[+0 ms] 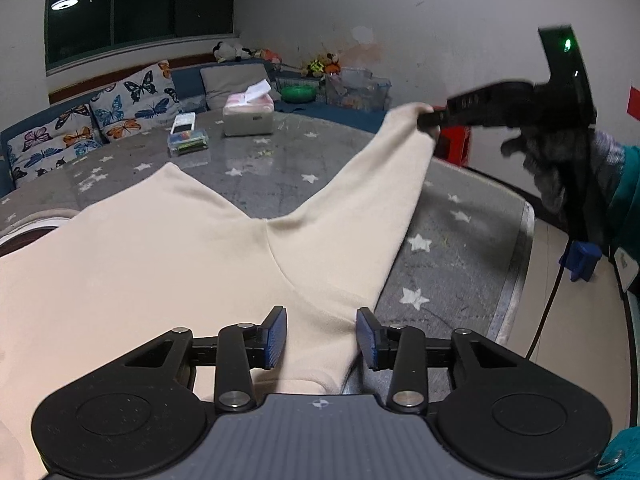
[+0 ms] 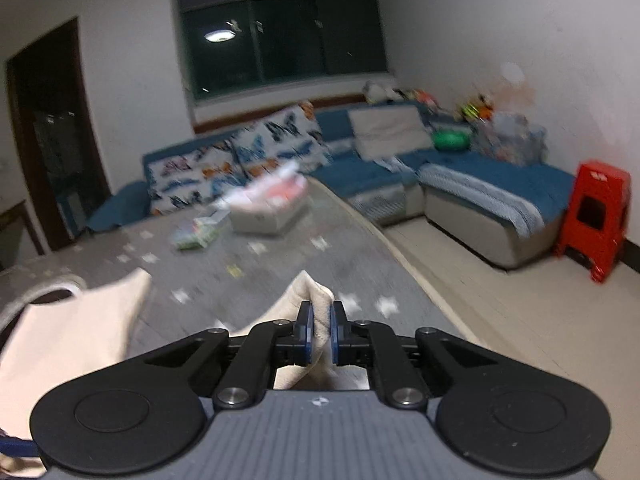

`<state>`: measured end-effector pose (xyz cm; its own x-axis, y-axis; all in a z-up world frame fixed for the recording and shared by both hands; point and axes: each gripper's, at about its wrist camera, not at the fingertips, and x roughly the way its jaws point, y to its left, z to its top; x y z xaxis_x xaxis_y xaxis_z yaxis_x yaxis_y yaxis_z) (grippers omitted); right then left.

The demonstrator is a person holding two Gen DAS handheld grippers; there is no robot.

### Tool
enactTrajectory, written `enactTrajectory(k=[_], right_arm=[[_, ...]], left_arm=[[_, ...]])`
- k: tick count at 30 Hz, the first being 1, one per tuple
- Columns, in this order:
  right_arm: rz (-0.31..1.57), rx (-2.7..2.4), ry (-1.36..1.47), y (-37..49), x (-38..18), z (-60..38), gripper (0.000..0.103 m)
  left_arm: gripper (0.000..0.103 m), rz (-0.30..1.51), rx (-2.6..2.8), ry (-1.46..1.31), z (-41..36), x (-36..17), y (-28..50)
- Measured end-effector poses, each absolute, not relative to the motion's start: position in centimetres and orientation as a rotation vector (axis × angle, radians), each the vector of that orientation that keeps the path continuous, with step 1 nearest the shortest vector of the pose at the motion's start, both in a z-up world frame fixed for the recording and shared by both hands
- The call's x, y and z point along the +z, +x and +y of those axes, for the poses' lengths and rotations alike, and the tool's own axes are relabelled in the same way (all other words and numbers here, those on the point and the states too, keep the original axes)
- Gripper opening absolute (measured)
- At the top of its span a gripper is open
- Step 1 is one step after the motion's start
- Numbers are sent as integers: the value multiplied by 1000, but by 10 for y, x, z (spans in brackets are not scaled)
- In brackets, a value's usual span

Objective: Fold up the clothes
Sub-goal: 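Grasp the sleeve cuff with the right gripper and lift it, then lay the lifted sleeve across the sweatshirt body and open the right gripper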

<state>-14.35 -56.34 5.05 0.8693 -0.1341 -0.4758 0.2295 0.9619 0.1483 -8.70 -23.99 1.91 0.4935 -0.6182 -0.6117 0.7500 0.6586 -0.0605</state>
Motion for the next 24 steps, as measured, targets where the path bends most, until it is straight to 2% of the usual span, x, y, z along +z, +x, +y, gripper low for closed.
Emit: enactTrajectory(k=[14,24], right_arm=[[365,143,1,-135,148,-451,7],[401,418,-115,-120,154,-342,7]], left_arm=[[43,617,-740,104,-179,31,-91],[44,606,-626,-2,-125,33,-96]])
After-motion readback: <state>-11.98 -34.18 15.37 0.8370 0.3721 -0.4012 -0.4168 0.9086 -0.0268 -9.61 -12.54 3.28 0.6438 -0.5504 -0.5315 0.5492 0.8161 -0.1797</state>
